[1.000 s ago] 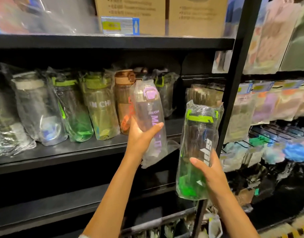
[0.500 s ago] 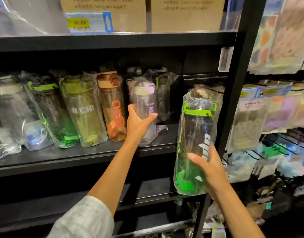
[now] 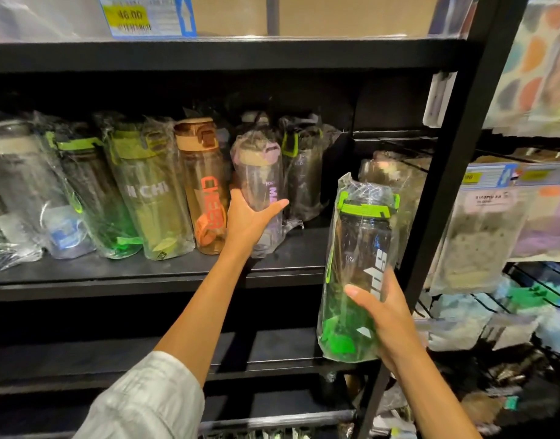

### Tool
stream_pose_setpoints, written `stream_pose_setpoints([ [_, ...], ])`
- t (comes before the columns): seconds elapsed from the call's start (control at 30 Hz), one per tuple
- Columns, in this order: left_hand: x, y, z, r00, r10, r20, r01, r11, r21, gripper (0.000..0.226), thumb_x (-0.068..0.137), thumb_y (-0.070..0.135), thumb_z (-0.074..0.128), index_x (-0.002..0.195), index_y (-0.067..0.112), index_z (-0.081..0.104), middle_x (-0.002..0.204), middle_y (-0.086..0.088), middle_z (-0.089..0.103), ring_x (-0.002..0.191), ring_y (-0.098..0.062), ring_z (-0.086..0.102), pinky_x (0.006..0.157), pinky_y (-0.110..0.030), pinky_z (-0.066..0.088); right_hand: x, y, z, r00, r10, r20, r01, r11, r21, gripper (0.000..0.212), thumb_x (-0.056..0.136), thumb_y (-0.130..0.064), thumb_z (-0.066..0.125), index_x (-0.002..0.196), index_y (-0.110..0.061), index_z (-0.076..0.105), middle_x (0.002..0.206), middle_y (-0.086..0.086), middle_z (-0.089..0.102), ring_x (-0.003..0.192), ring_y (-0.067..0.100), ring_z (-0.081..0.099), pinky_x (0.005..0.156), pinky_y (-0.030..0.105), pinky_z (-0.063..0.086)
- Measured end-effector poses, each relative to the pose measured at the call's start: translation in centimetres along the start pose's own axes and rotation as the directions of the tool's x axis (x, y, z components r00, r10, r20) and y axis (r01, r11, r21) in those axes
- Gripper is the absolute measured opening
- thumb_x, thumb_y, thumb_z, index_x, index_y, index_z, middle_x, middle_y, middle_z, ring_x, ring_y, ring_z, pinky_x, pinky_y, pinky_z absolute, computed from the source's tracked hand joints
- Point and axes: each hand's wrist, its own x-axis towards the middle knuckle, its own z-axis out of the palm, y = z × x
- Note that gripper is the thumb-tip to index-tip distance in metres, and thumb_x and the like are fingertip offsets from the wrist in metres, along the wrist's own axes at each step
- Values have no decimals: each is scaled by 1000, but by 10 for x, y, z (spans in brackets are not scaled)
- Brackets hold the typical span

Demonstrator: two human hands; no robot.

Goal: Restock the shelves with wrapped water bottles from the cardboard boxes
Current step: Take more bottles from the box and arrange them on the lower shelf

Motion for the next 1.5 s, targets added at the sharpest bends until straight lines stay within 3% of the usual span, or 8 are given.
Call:
stream_pose_setpoints([
  [0.33, -14, 2, -6, 993, 117, -26, -115, 992, 60, 83, 76, 74, 74, 128, 18, 42, 129, -1, 55, 121, -21, 55, 101, -39, 49, 14, -8, 15, 999, -16, 49, 14, 1000, 28, 60, 74, -26, 80, 126, -46, 58, 124, -8, 73, 116, 18, 70, 103, 51, 54],
  [0.57, -11, 7, -3, 991, 115, -75, -104, 985, 134, 56, 88, 60, 71, 114, 14, 49, 115, -3, 60, 106, -23, 60, 88, -42, 53, 32, -21, 31, 996, -57, 67, 54, 997, 48, 65, 77, -26, 78, 133, -45, 53, 125, -13, 72, 117, 13, 69, 100, 41, 53],
  [0.83, -8, 10, -6, 995, 51, -86, -41, 993, 112, 62, 87, 61, 73, 111, 12, 43, 113, -8, 61, 105, -29, 61, 86, -46, 55, 33, -22, 32, 997, -61, 43, 59, 997, 50, 69, 78, -24, 82, 137, -42, 52, 127, -15, 71, 119, 10, 68, 102, 40, 52],
  [1.03, -20, 16, -7, 998, 36, -45, -33, 997, 69, 82, 82, 62, 78, 138, 19, 36, 145, -4, 49, 134, -25, 49, 106, -40, 46, 39, -22, 39, 997, -69, 46, 66, 996, 54, 68, 78, -22, 86, 135, -40, 53, 126, -12, 72, 118, 12, 69, 101, 39, 53],
  [1.1, -28, 18, -6, 999, 21, -45, -17, 996, 85, 104, 87, 59, 75, 162, 14, 17, 167, -6, 27, 153, -24, 28, 121, -40, 31, 41, -23, 43, 996, -71, 47, 67, 995, 78, 67, 78, -23, 81, 137, -37, 53, 128, -7, 72, 119, 15, 69, 103, 42, 53],
  [1.23, -44, 22, -5, 997, 25, -78, -14, 989, 150, 105, 95, 52, 69, 166, 15, 1, 173, -2, 9, 159, -20, 12, 125, -38, 20, 47, -27, 49, 995, -85, 42, 82, 994, 78, 64, 78, -23, 77, 137, -33, 54, 126, -7, 73, 117, 16, 70, 100, 43, 55],
  [1.37, -62, 17, -16, 988, 93, -124, -71, 983, 172, 90, 99, 47, 66, 166, 20, 12, 171, 2, 22, 155, -18, 25, 125, -40, 28, 57, -35, 53, 994, -105, 38, 102, 992, 68, 51, 89, -12, 74, 130, -36, 54, 115, -21, 74, 111, 4, 71, 91, 31, 55],
  [1.5, -80, -12, -38, 976, 194, -98, -143, 913, 383, 59, 101, 44, 61, 152, 18, 46, 146, -1, 56, 134, -20, 52, 109, -44, 47, 74, -46, 52, 992, -129, -10, 130, 989, 68, 51, 90, -14, 77, 131, -35, 54, 120, -13, 71, 110, 8, 70, 88, 29, 57],
])
